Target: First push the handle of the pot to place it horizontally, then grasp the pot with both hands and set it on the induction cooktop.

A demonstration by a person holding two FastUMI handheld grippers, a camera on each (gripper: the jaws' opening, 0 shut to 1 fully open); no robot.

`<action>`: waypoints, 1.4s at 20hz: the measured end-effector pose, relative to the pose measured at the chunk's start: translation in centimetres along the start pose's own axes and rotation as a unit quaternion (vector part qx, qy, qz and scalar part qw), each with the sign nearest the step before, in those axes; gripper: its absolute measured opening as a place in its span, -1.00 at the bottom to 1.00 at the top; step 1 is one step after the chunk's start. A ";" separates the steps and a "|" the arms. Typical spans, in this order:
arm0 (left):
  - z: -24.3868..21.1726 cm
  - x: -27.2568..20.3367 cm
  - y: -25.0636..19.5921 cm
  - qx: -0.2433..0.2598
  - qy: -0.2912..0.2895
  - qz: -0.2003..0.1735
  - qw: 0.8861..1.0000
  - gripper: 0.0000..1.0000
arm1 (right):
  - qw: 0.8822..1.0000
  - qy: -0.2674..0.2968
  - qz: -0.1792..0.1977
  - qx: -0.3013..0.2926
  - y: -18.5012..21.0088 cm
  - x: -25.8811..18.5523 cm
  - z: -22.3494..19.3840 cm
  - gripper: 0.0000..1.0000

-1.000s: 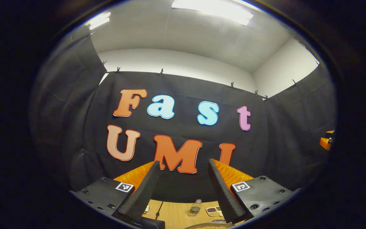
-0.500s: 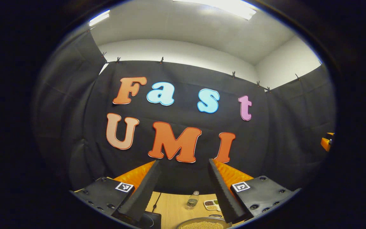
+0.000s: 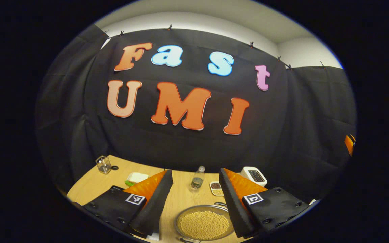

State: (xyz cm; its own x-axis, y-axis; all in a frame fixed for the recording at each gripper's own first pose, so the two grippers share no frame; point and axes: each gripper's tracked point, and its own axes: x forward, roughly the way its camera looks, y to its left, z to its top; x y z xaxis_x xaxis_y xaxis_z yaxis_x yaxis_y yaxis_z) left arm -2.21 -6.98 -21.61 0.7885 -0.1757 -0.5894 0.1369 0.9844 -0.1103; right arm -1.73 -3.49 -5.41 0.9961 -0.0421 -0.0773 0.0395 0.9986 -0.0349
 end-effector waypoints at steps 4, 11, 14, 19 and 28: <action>-6.0 0.4 -2.7 -0.002 0.093 -0.028 0.995 0.15 | 1.000 0.010 0.000 0.003 -1.3 0.1 -1.4 0.90; -18.0 -1.4 -4.6 -0.047 0.263 -0.019 0.964 -0.83 | 0.999 0.027 0.001 0.016 -2.7 -0.3 -3.3 0.90; -22.2 -2.3 -4.4 -0.058 0.326 -0.006 0.943 -0.82 | 0.999 0.031 0.004 0.020 -3.0 -0.6 -3.7 0.90; -28.0 -4.6 -4.1 -0.086 0.409 0.021 0.908 -0.82 | 0.999 0.040 0.012 0.025 -3.0 -0.5 -4.8 0.90; -35.0 -6.2 -4.1 -0.143 0.492 0.041 0.858 -0.82 | 0.998 0.055 0.001 0.025 -4.1 -0.7 -6.1 0.91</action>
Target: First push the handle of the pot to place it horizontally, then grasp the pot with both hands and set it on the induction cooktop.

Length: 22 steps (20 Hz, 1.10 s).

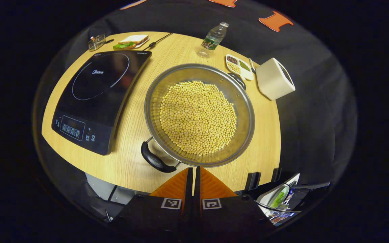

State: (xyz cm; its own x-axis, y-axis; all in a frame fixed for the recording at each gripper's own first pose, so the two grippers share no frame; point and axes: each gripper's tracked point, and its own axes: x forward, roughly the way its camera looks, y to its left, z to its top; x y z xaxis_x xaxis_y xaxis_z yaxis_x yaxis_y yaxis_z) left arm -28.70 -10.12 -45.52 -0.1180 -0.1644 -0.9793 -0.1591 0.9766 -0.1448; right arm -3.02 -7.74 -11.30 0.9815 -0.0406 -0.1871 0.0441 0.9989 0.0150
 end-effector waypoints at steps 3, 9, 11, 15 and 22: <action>-0.5 1.2 1.3 -0.005 0.025 0.002 1.000 -0.82 | 1.000 0.006 -0.014 0.005 0.3 -0.2 -0.2 0.91; -0.5 3.1 2.3 -0.026 0.074 -0.029 0.997 -0.80 | 1.000 0.015 -0.025 -0.008 2.2 -0.8 -0.1 0.90; -0.6 2.9 2.8 -0.029 0.089 -0.028 0.995 -0.75 | 1.000 0.017 -0.024 -0.005 3.3 -0.8 0.0 0.90; -1.2 2.7 2.9 -0.018 0.106 -0.033 0.994 -0.78 | 1.000 0.016 -0.024 -0.012 4.8 -0.7 0.5 0.90; -2.4 4.2 1.9 -0.042 0.143 -0.043 0.988 -0.84 | 0.999 0.025 -0.030 -0.018 5.7 -0.9 0.4 0.90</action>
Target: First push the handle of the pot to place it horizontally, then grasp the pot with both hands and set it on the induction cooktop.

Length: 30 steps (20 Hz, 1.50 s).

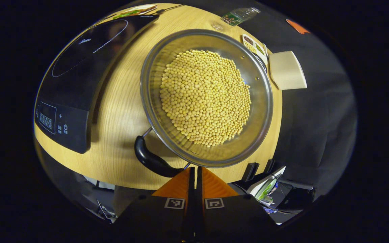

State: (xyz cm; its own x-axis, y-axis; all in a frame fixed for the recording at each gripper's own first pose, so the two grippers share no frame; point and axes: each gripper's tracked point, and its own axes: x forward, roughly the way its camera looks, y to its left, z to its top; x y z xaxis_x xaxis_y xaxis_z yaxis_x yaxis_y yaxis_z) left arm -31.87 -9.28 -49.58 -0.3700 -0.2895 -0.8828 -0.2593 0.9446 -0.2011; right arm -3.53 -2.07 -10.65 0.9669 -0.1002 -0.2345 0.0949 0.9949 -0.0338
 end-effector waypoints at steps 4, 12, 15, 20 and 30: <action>-1.1 2.2 1.5 0.039 0.024 0.063 0.997 -0.82 | 1.000 0.009 -0.016 -0.010 -0.7 -0.7 -0.4 0.86; 1.3 1.8 3.9 0.038 0.011 0.099 0.994 -0.83 | 0.998 0.032 -0.051 -0.007 -1.9 -1.8 -1.6 0.90; 2.3 1.3 4.6 0.044 -0.004 0.117 0.992 -0.84 | 0.998 0.038 -0.053 -0.008 -1.3 -1.6 -1.9 0.90; 4.5 -0.1 6.6 0.051 -0.037 0.152 0.986 -0.83 | 0.998 0.045 -0.046 -0.012 0.2 -1.4 -2.5 0.91; 7.8 -1.9 8.9 0.049 -0.088 0.225 0.969 -0.84 | 0.998 0.054 -0.024 -0.012 3.6 -0.6 -2.6 0.91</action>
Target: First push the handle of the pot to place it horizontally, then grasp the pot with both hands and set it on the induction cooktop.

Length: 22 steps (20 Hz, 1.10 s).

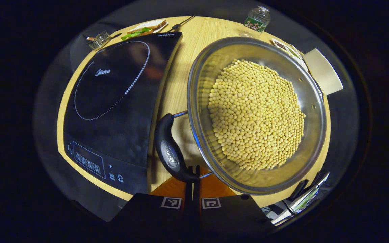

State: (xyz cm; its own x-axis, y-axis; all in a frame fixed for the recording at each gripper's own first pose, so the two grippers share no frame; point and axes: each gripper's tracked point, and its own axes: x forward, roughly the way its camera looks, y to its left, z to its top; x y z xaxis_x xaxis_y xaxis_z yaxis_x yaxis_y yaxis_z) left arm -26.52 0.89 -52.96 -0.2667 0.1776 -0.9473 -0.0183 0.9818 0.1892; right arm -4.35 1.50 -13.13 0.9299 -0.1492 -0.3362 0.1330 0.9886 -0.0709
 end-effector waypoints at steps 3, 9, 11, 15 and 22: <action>1.6 0.3 1.3 0.031 -0.033 0.029 0.999 -0.84 | 1.000 0.006 0.008 -0.005 1.0 0.2 -0.3 0.90; 4.1 0.4 2.7 0.048 -0.074 0.038 0.995 -0.84 | 1.000 0.011 0.022 -0.016 2.7 0.3 -0.2 0.91; 5.0 -0.1 2.6 0.056 -0.087 0.029 0.994 -0.84 | 0.999 0.016 0.025 -0.016 3.1 0.6 -0.4 0.90; 6.2 0.6 2.8 0.075 -0.106 0.013 0.991 -0.84 | 0.999 0.032 0.039 -0.016 5.0 1.3 -1.5 0.91; 8.6 1.2 2.7 0.104 -0.146 -0.001 0.984 -0.84 | 0.993 0.061 0.095 -0.020 10.9 2.2 -3.9 0.91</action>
State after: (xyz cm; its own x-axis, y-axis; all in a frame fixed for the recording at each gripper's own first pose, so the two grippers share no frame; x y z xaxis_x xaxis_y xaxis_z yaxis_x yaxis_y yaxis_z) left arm -18.57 4.33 -55.80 0.0217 0.1586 -0.9871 0.1877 0.9691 0.1599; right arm -2.19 11.86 -18.33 0.8879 0.0360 -0.4587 -0.0565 0.9979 -0.0311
